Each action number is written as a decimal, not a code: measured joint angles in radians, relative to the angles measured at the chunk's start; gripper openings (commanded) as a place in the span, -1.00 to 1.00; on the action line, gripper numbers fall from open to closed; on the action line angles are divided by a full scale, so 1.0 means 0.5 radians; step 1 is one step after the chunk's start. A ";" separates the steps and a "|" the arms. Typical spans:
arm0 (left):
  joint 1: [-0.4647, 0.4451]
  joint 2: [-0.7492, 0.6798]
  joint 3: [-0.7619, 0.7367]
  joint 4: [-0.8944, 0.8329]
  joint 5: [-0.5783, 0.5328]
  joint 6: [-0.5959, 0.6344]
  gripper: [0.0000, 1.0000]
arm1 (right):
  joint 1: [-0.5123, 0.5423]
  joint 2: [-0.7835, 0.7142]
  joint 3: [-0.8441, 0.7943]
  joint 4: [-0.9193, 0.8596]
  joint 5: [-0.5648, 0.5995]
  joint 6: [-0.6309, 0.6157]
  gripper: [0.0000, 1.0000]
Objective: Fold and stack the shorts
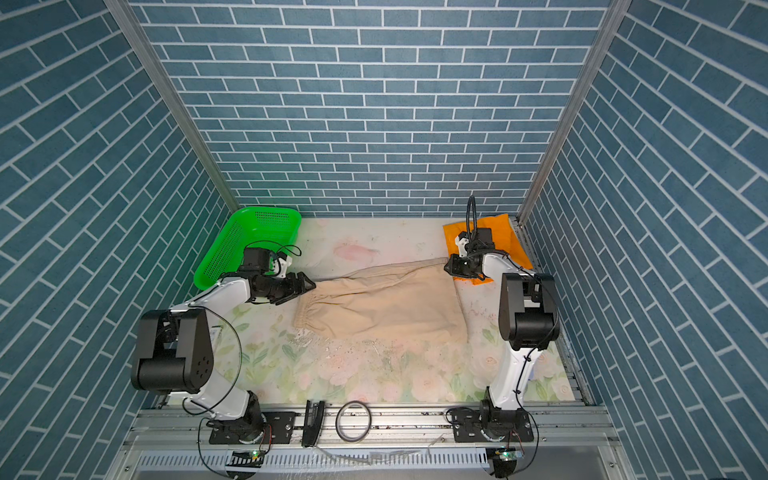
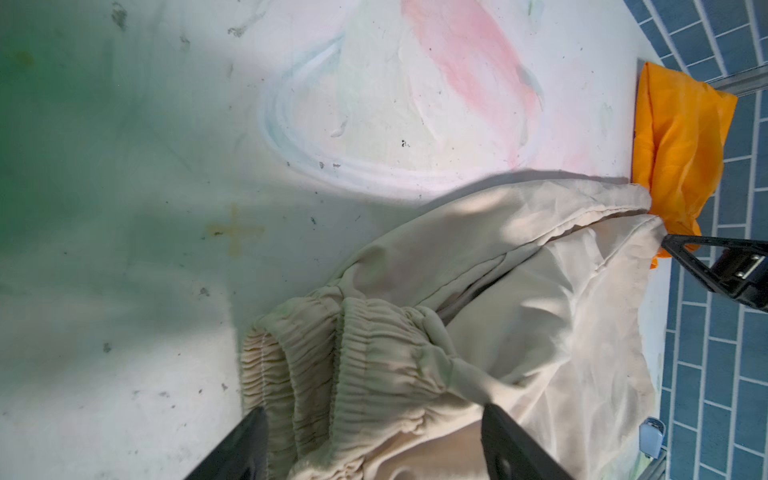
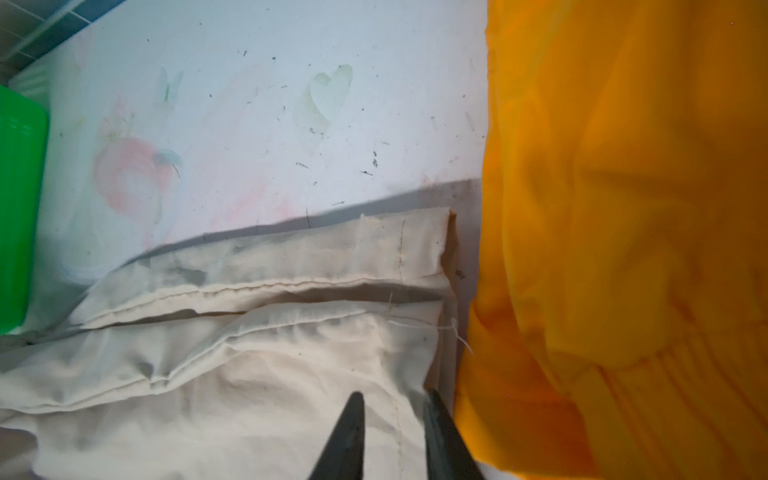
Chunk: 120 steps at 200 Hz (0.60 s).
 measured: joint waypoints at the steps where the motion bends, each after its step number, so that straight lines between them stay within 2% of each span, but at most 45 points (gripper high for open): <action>1: 0.000 0.000 0.000 0.002 0.002 -0.001 0.60 | 0.000 0.003 0.001 0.002 -0.006 -0.005 -0.80; 12: 0.000 0.000 -0.005 0.018 0.036 -0.020 0.52 | 0.000 0.023 0.003 0.009 -0.037 0.003 -1.00; 34: 0.000 0.000 -0.006 0.035 0.082 -0.052 0.06 | 0.000 0.035 0.003 0.010 -0.082 0.022 -1.00; 56: 0.000 0.000 -0.006 0.031 0.099 -0.069 -0.22 | 0.000 0.035 0.002 0.025 -0.112 0.023 -1.00; 82: 0.000 0.000 -0.005 0.013 0.098 -0.083 -0.82 | 0.000 0.019 -0.007 0.033 -0.116 0.023 -1.00; 96: 0.000 -0.002 -0.005 0.008 0.095 -0.085 -0.98 | 0.000 -0.007 -0.017 0.034 -0.108 0.022 -1.00; 120: 0.000 -0.034 -0.005 -0.010 0.078 -0.074 -1.00 | 0.000 -0.069 -0.021 0.031 -0.071 0.021 -1.00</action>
